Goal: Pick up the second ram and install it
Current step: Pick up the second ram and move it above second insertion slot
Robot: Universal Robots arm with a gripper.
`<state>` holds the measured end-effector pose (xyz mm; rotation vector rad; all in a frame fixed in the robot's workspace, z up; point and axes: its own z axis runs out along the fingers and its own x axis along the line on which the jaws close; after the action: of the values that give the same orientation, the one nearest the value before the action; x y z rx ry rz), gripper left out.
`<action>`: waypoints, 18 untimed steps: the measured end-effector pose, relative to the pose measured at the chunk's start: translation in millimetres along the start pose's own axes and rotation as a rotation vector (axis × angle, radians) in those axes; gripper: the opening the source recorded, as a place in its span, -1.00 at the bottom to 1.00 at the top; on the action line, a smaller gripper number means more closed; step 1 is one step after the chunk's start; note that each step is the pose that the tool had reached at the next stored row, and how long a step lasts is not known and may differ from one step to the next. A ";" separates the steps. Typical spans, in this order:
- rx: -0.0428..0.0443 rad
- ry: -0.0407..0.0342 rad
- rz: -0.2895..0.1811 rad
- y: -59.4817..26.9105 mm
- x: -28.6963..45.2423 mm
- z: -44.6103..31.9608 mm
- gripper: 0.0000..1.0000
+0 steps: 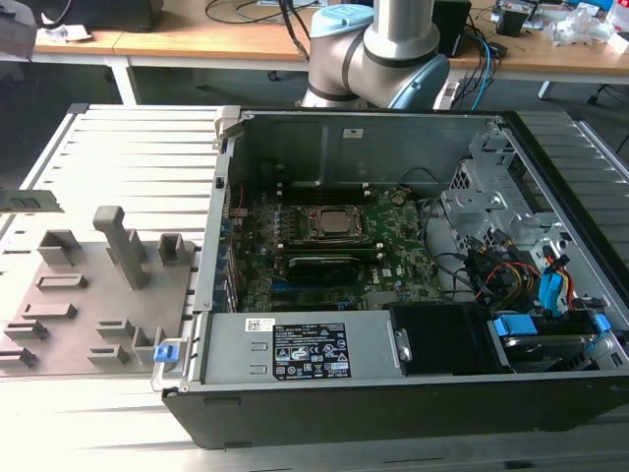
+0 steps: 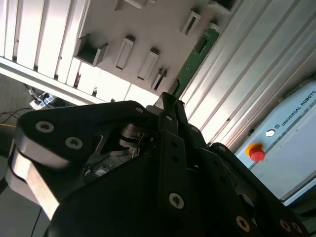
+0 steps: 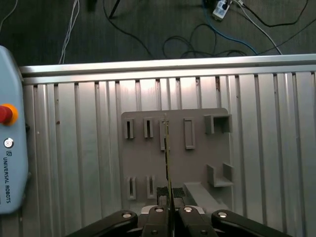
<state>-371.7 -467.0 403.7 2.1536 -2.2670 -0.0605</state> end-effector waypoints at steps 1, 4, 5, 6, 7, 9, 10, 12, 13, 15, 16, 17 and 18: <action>-0.0004 0.0001 -0.001 0.0 -3.0 -0.8 -0.73; -0.0006 -0.0002 -0.002 0.0 -9.9 -5.3 -0.73; -0.0007 -0.0003 -0.003 0.0 -11.7 -6.6 -0.73; -0.0008 -0.0003 -0.003 0.1 -13.7 -7.9 -0.73; -0.0007 -0.0003 -0.003 0.2 -15.1 -9.1 -0.73; -0.0008 -0.0003 -0.004 0.4 -18.4 -12.7 -0.73; -0.0008 -0.0002 -0.005 0.5 -20.0 -14.7 -0.73; -0.0006 -0.0006 -0.005 0.5 -20.3 -15.0 -0.73; -0.0008 -0.0005 -0.005 0.5 -20.3 -15.1 -0.73; -0.0008 -0.0007 -0.005 0.5 -20.3 -15.1 -0.73; -0.0007 -0.0007 -0.005 0.5 -20.4 -15.1 -0.73; -0.0010 -0.0004 -0.005 -0.9 -20.4 -15.4 -0.73; -0.0009 -0.0006 -0.005 -2.5 -20.5 -15.3 -0.73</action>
<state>-367.6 -446.9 419.2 2.1590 -2.2617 -0.0622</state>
